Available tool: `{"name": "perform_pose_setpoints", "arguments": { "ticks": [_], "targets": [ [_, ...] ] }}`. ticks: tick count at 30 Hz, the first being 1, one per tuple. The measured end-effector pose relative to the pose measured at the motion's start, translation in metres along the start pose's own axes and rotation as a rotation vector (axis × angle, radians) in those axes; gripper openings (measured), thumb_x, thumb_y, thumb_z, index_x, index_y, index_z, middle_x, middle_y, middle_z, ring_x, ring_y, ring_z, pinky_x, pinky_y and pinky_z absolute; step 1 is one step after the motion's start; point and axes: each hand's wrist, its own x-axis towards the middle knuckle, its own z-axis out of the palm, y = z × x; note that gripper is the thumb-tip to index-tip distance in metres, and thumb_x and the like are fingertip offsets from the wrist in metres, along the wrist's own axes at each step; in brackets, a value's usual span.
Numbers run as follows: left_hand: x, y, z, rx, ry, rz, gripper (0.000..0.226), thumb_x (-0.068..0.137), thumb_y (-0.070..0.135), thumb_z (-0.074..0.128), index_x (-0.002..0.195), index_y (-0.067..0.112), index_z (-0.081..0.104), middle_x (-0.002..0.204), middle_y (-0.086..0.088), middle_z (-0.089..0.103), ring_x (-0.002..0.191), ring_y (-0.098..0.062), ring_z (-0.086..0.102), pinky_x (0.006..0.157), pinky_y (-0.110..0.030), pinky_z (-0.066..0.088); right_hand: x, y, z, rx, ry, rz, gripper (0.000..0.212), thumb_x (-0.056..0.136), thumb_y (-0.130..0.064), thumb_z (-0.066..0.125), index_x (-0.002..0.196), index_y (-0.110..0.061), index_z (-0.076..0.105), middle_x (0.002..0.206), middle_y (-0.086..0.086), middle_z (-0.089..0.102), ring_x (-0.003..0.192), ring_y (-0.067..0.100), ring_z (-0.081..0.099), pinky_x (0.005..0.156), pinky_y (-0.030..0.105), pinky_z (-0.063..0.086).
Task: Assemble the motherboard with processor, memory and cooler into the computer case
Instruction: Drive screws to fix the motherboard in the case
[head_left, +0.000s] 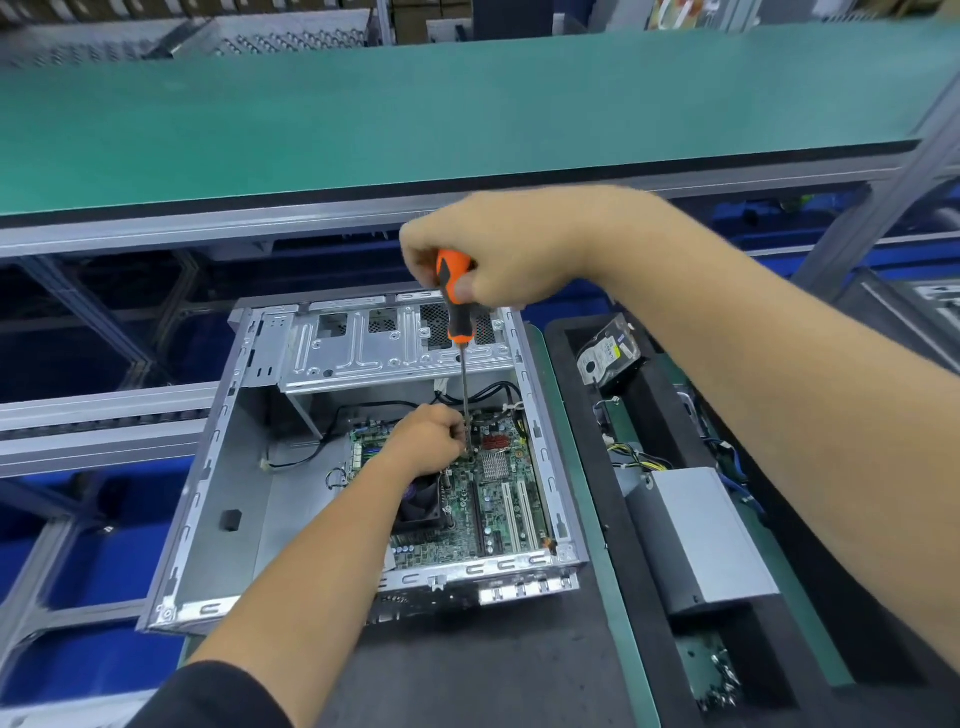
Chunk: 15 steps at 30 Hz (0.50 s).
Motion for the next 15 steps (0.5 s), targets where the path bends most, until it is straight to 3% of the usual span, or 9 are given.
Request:
{"name": "perform_pose_setpoints", "arguments": {
  "ticks": [2, 5, 8, 9, 10, 12, 15],
  "targets": [
    [-0.001, 0.0, 0.0, -0.005, 0.008, 0.007, 0.01, 0.083, 0.011, 0.058, 0.074, 0.015, 0.061, 0.083, 0.001, 0.06, 0.082, -0.022, 0.057, 0.074, -0.032, 0.05, 0.005, -0.002, 0.006, -0.068, 0.137, -0.009, 0.007, 0.091, -0.02, 0.055, 0.087, -0.018, 0.06, 0.075, -0.011, 0.051, 0.076, 0.022, 0.055, 0.054, 0.028, 0.038],
    [-0.002, 0.0, -0.001, -0.009, 0.004, 0.018, 0.009, 0.082, 0.01, 0.057, 0.08, 0.012, 0.066, 0.09, -0.001, 0.064, 0.085, -0.022, 0.059, 0.077, -0.036, 0.053, 0.011, -0.003, 0.012, -0.167, 0.197, 0.147, 0.037, 0.098, -0.042, 0.045, 0.081, -0.012, 0.057, 0.072, 0.001, 0.049, 0.066, 0.024, 0.048, 0.052, 0.029, 0.032],
    [-0.002, 0.001, -0.001, -0.004, 0.002, 0.02, 0.01, 0.082, 0.009, 0.057, 0.08, 0.011, 0.066, 0.09, -0.003, 0.065, 0.085, -0.023, 0.06, 0.077, -0.037, 0.053, 0.006, 0.003, 0.002, -0.1, 0.008, 0.106, 0.014, 0.095, -0.024, 0.046, 0.102, -0.017, 0.056, 0.107, 0.004, 0.051, 0.079, 0.029, 0.058, 0.067, 0.041, 0.049],
    [-0.002, 0.001, 0.0, -0.002, 0.004, 0.023, 0.01, 0.082, 0.009, 0.056, 0.079, 0.011, 0.065, 0.089, -0.003, 0.065, 0.084, -0.023, 0.06, 0.075, -0.036, 0.053, 0.003, 0.003, -0.001, -0.061, -0.041, 0.081, 0.018, 0.091, -0.015, 0.046, 0.105, -0.02, 0.056, 0.111, 0.001, 0.051, 0.083, 0.028, 0.06, 0.071, 0.043, 0.051],
    [-0.002, 0.001, -0.001, 0.001, 0.006, 0.021, 0.01, 0.082, 0.009, 0.056, 0.077, 0.011, 0.064, 0.087, -0.002, 0.065, 0.084, -0.023, 0.059, 0.074, -0.035, 0.052, 0.001, 0.003, -0.002, -0.034, -0.035, 0.039, 0.022, 0.089, -0.01, 0.048, 0.104, -0.022, 0.058, 0.107, -0.002, 0.054, 0.086, 0.026, 0.059, 0.071, 0.041, 0.05],
    [-0.001, 0.001, 0.0, 0.008, 0.008, 0.016, 0.012, 0.081, 0.009, 0.056, 0.071, 0.014, 0.061, 0.08, 0.0, 0.061, 0.079, -0.023, 0.057, 0.07, -0.032, 0.048, 0.004, 0.002, 0.003, -0.061, 0.103, 0.011, 0.008, 0.09, -0.018, 0.055, 0.094, -0.019, 0.062, 0.087, -0.005, 0.055, 0.084, 0.022, 0.056, 0.063, 0.032, 0.041],
    [-0.001, 0.0, 0.0, 0.028, 0.008, 0.027, 0.013, 0.081, 0.01, 0.057, 0.068, 0.015, 0.058, 0.073, 0.005, 0.056, 0.073, -0.02, 0.053, 0.065, -0.028, 0.045, 0.008, 0.0, 0.014, -0.144, 0.245, 0.144, 0.04, 0.095, -0.047, 0.049, 0.072, -0.015, 0.052, 0.069, 0.0, 0.048, 0.064, 0.024, 0.049, 0.051, 0.029, 0.03]
  ]
}}
